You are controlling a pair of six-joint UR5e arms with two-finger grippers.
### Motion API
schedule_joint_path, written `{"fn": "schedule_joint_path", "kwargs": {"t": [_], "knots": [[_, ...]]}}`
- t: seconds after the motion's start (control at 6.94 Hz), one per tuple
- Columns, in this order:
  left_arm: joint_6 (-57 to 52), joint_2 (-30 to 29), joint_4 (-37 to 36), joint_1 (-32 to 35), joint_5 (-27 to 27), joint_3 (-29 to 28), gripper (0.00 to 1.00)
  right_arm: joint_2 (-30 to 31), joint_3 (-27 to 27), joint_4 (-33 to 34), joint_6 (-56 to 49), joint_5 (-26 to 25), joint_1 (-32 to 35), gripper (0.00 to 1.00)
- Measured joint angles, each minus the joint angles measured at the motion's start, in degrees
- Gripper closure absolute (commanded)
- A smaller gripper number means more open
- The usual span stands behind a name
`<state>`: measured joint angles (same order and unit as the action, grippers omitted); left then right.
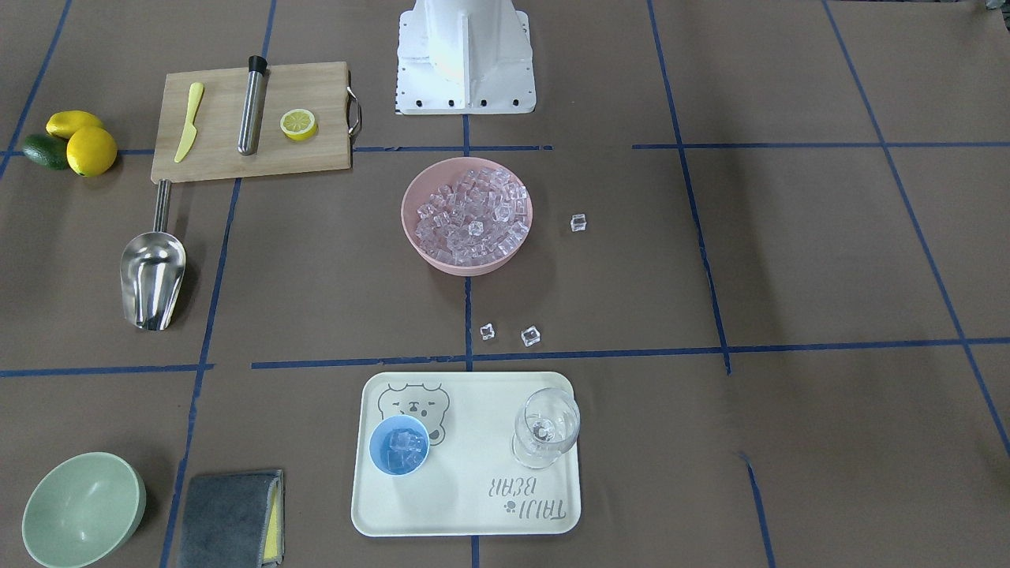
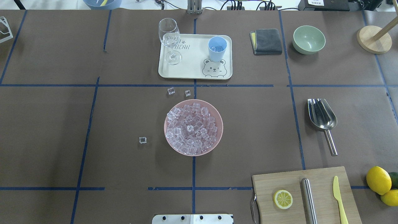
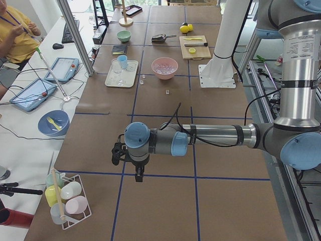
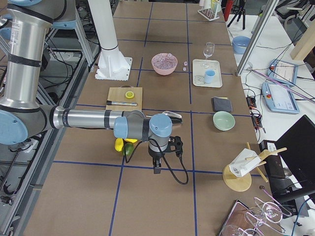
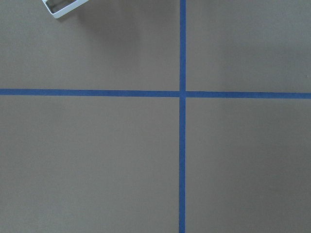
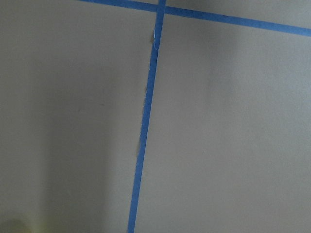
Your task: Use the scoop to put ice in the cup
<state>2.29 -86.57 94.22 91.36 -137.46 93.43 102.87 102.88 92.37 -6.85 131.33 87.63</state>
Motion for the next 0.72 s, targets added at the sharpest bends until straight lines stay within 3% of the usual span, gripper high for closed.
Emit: {"fn": "schedule_joint_path", "kwargs": {"t": [0.72], "knots": [[0.0,0.0,0.11,-0.48,0.0,0.0,0.0,0.0,-0.02,0.0,0.0,0.15,0.0,0.0]]}}
